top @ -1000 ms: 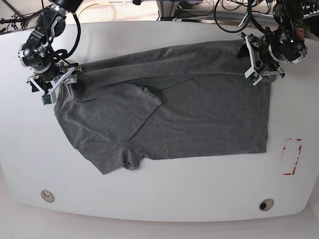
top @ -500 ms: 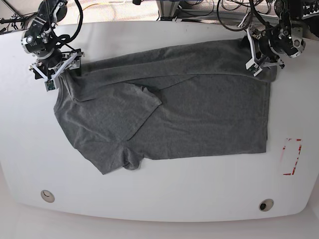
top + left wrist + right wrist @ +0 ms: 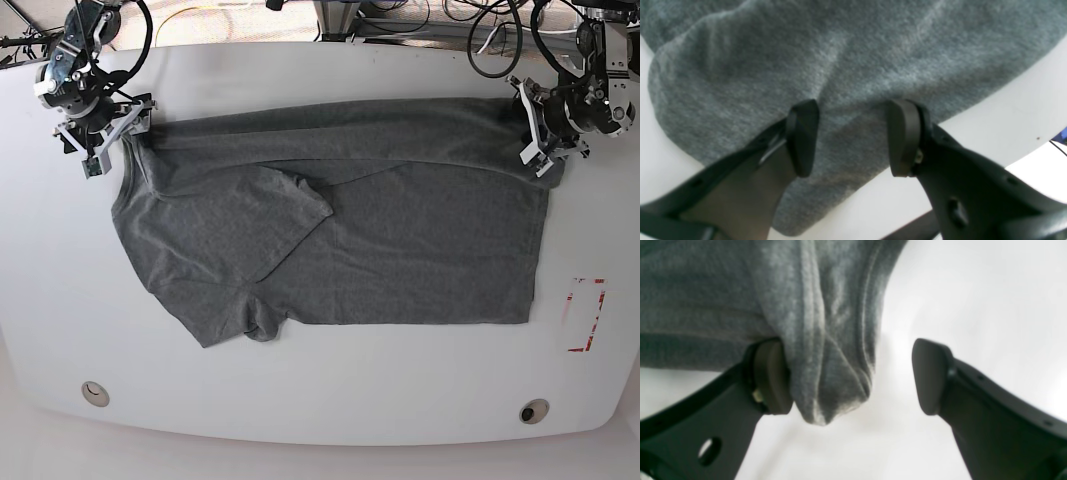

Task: Fold the T-shirt properly
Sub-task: 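Open the right gripper and pull it back from the shirt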

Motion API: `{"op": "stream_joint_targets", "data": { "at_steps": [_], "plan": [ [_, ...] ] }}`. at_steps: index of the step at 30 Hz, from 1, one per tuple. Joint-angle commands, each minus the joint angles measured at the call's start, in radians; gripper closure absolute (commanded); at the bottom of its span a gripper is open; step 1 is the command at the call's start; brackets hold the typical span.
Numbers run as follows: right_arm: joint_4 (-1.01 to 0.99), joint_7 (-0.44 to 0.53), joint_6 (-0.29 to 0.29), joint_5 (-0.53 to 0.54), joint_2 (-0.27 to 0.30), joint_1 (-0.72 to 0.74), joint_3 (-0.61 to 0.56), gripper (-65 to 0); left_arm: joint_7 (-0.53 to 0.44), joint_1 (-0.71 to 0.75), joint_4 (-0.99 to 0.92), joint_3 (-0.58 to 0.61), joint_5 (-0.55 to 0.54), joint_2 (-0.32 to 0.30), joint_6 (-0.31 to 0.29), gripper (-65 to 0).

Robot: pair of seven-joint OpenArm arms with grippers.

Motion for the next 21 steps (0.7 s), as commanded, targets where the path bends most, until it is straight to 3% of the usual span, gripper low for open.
{"op": "stream_joint_targets", "data": {
  "at_steps": [1, 6, 13, 21],
  "plan": [
    [0.015, 0.017, -0.001, 0.005, 0.036, -0.001, 0.006, -50.3, 0.057, 0.011, -0.031, 0.021, 0.056, -0.026, 0.010, -30.6],
    [0.021, 0.013, -0.001, 0.005, 0.069, -0.004, 0.006, -50.3, 0.052, 0.011, -0.042, 0.024, 0.056, -0.035, 0.010, -30.6],
    [0.024, -0.066, -0.001, 0.006, 0.130, -0.004, 0.006, -50.3, 0.052, 0.011, -0.042, 0.024, 0.056, -0.035, 0.010, -30.6],
    [0.025, -0.069, -0.001, 0.016, 0.216, -0.004, 0.006, -50.4, 0.050, 0.009, -0.042, 0.026, 0.056, -0.035, 0.010, -30.6]
  ]
}}
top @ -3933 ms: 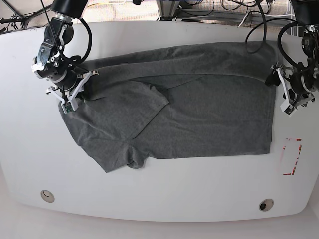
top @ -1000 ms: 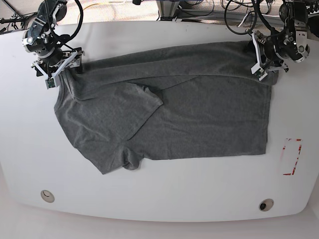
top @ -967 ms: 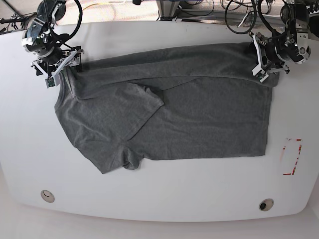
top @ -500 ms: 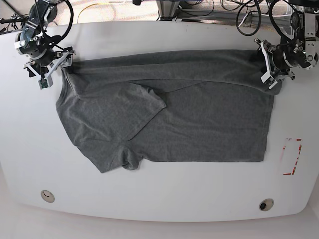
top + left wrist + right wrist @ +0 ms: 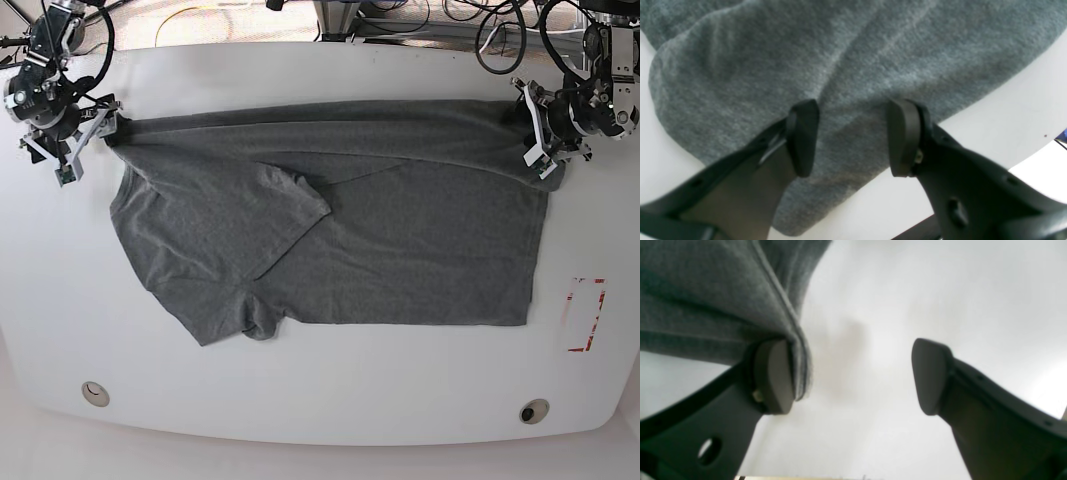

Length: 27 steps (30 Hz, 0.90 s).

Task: Fold the T-shirt properly
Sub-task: 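Open the right gripper and pull it back from the shirt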

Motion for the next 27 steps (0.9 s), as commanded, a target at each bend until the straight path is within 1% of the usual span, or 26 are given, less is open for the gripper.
{"op": "stream_joint_targets", "data": {
  "at_steps": [1, 8, 13, 22, 27],
  "plan": [
    [0.022, 0.007, -0.002, -0.001, 0.043, 0.007, 0.010, -50.4, 0.077, 0.015, -0.019, 0.008, 0.063, -0.008, 0.010, -30.6],
    [0.044, 0.004, -0.002, -0.011, 0.058, 0.008, 0.006, -50.7, 0.077, 0.014, -0.019, 0.010, 0.063, -0.008, 0.010, -30.6],
    [0.048, -0.025, -0.002, -0.011, 0.083, 0.007, 0.006, -50.6, 0.077, 0.014, -0.019, 0.010, 0.065, -0.009, 0.010, -30.6],
    [0.048, -0.041, -0.002, -0.009, 0.157, 0.004, 0.010, -50.4, 0.075, 0.014, -0.019, 0.010, 0.108, -0.009, 0.010, -30.6],
    [0.067, -0.047, -0.002, -0.001, 0.167, -0.049, 0.007, -50.4, 0.075, 0.014, -0.017, 0.010, 0.108, -0.009, 0.010, -30.6]
  ]
}}
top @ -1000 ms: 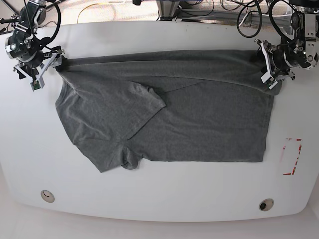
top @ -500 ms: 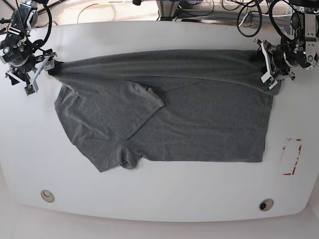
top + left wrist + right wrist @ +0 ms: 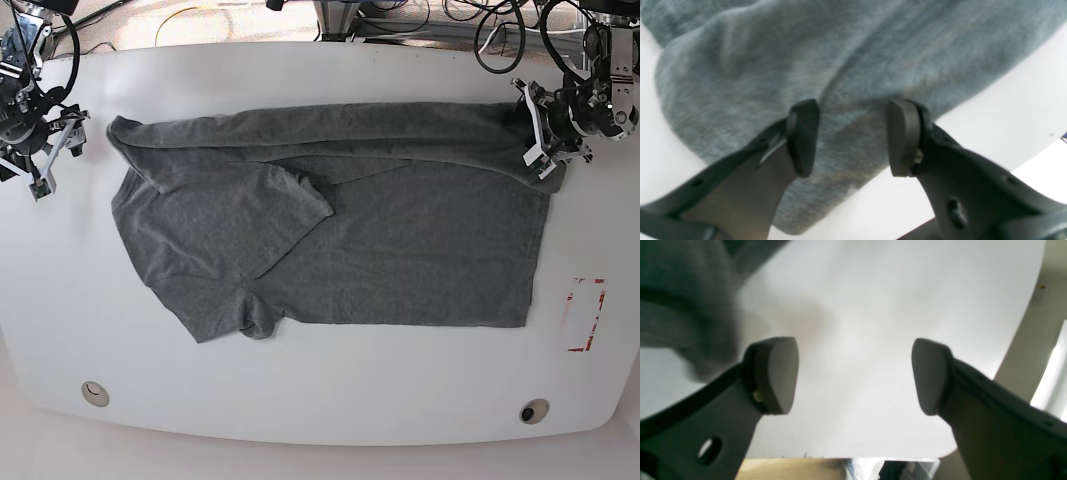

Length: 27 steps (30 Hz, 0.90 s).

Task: Fold the T-shirt properly
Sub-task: 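Open the right gripper and pull it back from the shirt, then move both grippers down to the shirt's side edge, sleeve and hem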

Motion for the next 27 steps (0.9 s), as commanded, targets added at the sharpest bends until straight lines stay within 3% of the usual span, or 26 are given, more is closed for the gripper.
{"op": "stream_joint_targets", "data": {
  "at_steps": [1, 10, 17, 24, 27],
  "plan": [
    [0.034, -0.001, 0.000, 0.013, 0.022, -0.028, 0.009, -50.4, 0.091, 0.015, -0.017, 0.007, 0.068, -0.007, 0.010, -30.6],
    [0.060, 0.000, 0.000, 0.008, -0.013, -0.046, -0.017, -50.4, 0.093, -0.009, -0.017, 0.007, 0.067, -0.007, 0.010, -30.6],
    [0.057, 0.000, 0.000, 0.001, -0.035, 0.040, -0.017, -50.3, 0.099, -0.019, -0.008, 0.004, 0.065, -0.007, 0.010, -30.6],
    [0.037, -0.003, 0.000, 0.001, -0.067, 0.176, -0.017, -50.3, 0.206, -0.086, 0.016, -0.062, 0.064, 0.000, 0.010, -30.6],
    [-0.003, -0.003, 0.000, -0.010, -0.090, 0.250, -0.017, -50.3, 0.255, -0.106, 0.064, -0.116, 0.064, 0.034, 0.010, -31.4]
  ]
}}
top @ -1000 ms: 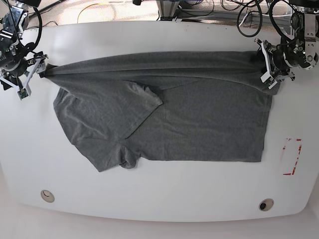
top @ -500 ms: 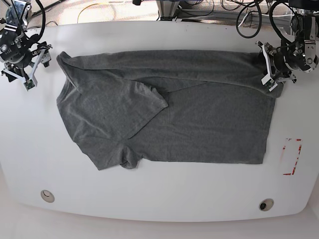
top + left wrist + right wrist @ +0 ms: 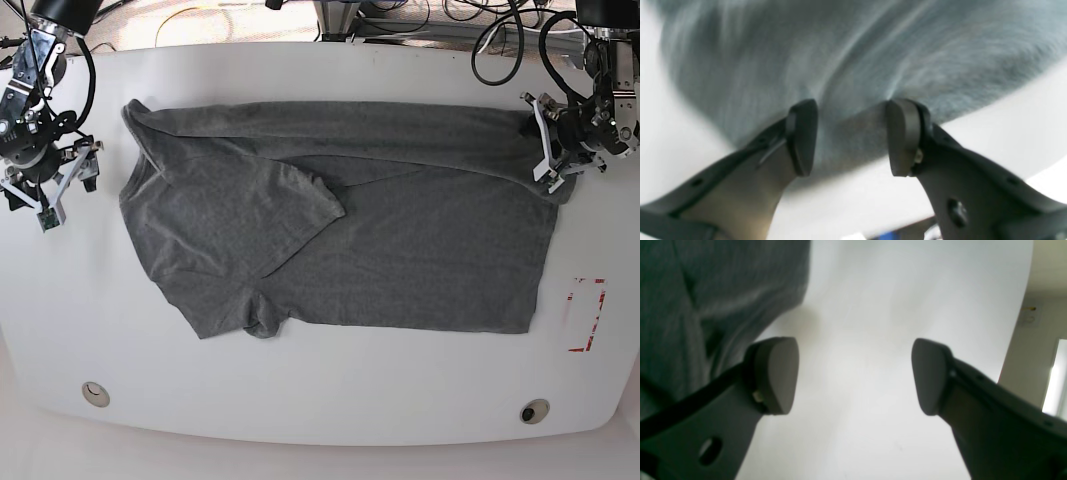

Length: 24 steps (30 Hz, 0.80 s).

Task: Fold the T-shirt properly
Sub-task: 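Move both grippers down to the shirt's side edge, sleeve and hem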

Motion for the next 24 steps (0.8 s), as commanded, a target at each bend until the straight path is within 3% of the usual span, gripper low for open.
{"op": "stream_joint_targets", "data": {
  "at_steps": [1, 8, 15, 24],
  "plan": [
    [-0.028, 0.010, -0.001, -0.023, 0.001, 0.075, 0.007, -50.3, 0.049, -0.023, 0.071, -0.046, 0.007, 0.010, 0.005, -32.8],
    [-0.094, 0.011, -0.001, -0.166, -0.088, 0.233, 0.006, -50.3, 0.207, -0.125, 0.208, -0.058, 0.007, 0.019, 0.005, -46.0],
    [-0.176, 0.023, -0.001, -0.267, -0.176, 0.379, 0.004, -50.3, 0.288, -0.174, 0.321, -0.058, 0.007, 0.025, 0.005, -44.4],
    [-0.463, 0.198, -0.001, -0.376, -0.259, 0.577, 0.006, -50.3, 0.287, -0.277, 0.338, -0.143, 0.013, 0.025, 0.005, -44.6]
  ]
}}
